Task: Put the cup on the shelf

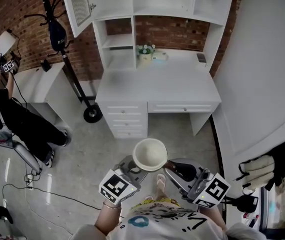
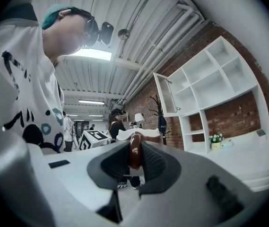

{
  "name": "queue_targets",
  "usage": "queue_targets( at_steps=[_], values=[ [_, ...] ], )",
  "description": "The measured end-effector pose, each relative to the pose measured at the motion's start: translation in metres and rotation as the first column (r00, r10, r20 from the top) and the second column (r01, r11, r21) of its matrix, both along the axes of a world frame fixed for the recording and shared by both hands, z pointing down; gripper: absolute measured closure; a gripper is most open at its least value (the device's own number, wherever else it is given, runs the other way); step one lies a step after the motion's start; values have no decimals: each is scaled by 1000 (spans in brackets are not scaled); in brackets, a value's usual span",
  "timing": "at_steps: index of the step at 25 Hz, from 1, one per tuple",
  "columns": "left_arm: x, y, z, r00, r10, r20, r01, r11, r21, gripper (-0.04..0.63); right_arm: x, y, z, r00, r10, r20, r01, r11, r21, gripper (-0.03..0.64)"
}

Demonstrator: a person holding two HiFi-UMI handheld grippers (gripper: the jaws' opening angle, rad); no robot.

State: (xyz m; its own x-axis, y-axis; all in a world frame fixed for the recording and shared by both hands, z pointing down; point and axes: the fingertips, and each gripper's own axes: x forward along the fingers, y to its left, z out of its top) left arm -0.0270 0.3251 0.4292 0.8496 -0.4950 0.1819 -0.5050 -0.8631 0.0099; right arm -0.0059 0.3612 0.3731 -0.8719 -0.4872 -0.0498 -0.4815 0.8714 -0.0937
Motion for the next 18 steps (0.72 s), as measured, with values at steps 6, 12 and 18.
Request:
queue_targets(
  at_steps=[6,12,18],
  values=[
    [10,-35,-4,1000,-7,-9,7,1000,2,578,10,-35,-3,1000,-9,15,9,1000,-8,552],
    [19,-74,-12,1000,-26,-12,26,999,21,578,20,-74,-10,999,-33,7,33,999,17,552],
    [25,-111,-19,999,-43,-13,44,999,30,578,27,-111,-17,999,-50,20,49,999,19,552]
  ],
)
